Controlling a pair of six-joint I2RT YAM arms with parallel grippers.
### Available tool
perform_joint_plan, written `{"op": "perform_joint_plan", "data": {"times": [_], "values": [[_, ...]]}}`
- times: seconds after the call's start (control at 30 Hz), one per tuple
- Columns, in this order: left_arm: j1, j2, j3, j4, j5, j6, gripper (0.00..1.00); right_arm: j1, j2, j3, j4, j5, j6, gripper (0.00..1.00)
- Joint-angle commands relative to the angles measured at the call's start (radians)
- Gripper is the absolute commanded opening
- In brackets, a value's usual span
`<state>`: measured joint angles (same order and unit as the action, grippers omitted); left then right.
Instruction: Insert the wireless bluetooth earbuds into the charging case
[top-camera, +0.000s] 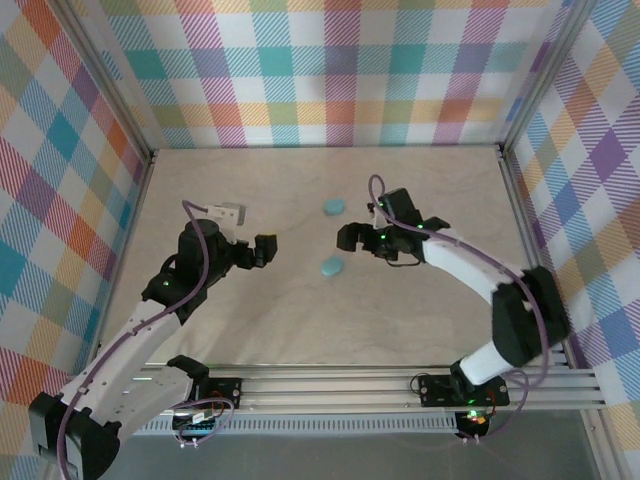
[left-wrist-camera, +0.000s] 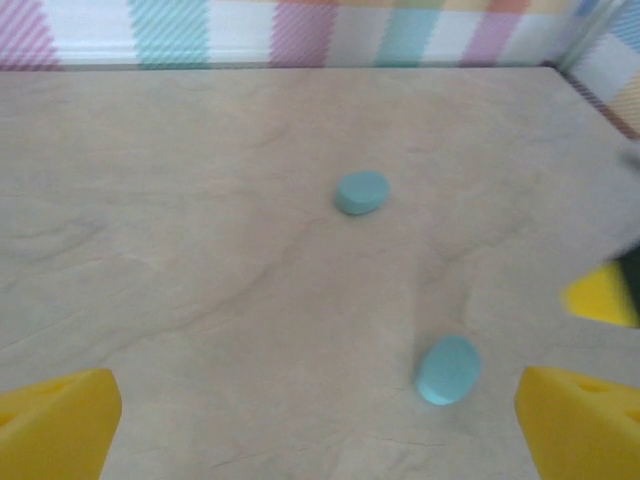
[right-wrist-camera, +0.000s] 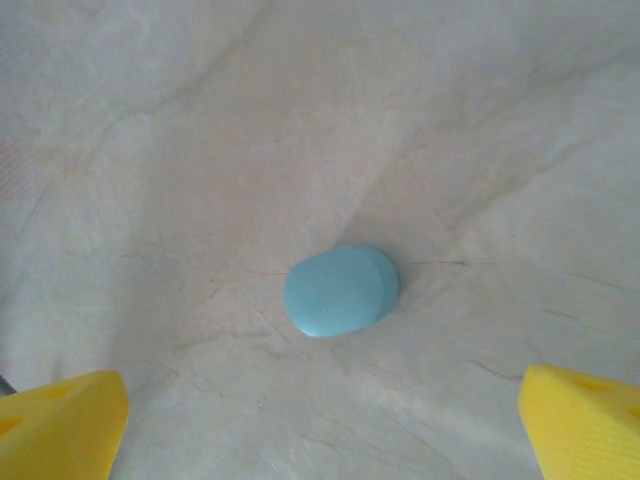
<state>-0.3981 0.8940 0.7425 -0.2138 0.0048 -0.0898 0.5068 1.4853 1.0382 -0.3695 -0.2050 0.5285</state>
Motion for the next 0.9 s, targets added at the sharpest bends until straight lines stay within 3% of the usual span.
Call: {"op": "perform_joint_plan", "data": {"times": [0.0,0.17,0.27,0.37,0.43,0.47,0.53,0.63,0.8,0.87], "values": [[0.032,-0.02,-0.017,0.008,-0.143,-0.015,1.0,-0.007,-0.128,0.02,-0.151,0.219,-0.138,1.0],[0.07,-0.015,-0.089,0.166,-0.29,-0.019,1.0,-0.026,-0.333,-0.102,-0.044,0.533,-0.247,1.0],[0.111,0.039,-0.119,0.242,-0.244,0.01,1.0,-0.067,-0.43,-0.252,0.166,0.627,-0.35,1.0],[0.14,0.135,-0.114,0.261,-0.172,0.089,1.0,-0.114,-0.476,-0.458,0.506,0.631,-0.538,1.0],[0.142,0.194,-0.125,0.295,-0.197,0.147,1.0,-0.157,-0.447,-0.575,0.742,0.615,-0.657,1.0],[0.144,0.212,-0.137,0.322,-0.236,0.161,1.0,-0.188,-0.417,-0.588,0.777,0.601,-0.664,1.0],[0.15,0.253,-0.187,0.417,-0.34,0.181,1.0,-0.269,-0.321,-0.577,0.784,0.518,-0.648,1.0],[0.174,0.315,-0.265,0.561,-0.406,0.192,1.0,-0.348,-0.202,-0.596,0.906,0.427,-0.583,1.0],[0.185,0.38,-0.371,0.812,-0.366,0.188,1.0,-0.444,-0.085,-0.668,1.163,0.351,-0.524,1.0],[0.186,0.435,-0.396,0.913,-0.34,0.214,1.0,-0.503,0.039,-0.726,1.362,0.311,-0.461,1.0]]}}
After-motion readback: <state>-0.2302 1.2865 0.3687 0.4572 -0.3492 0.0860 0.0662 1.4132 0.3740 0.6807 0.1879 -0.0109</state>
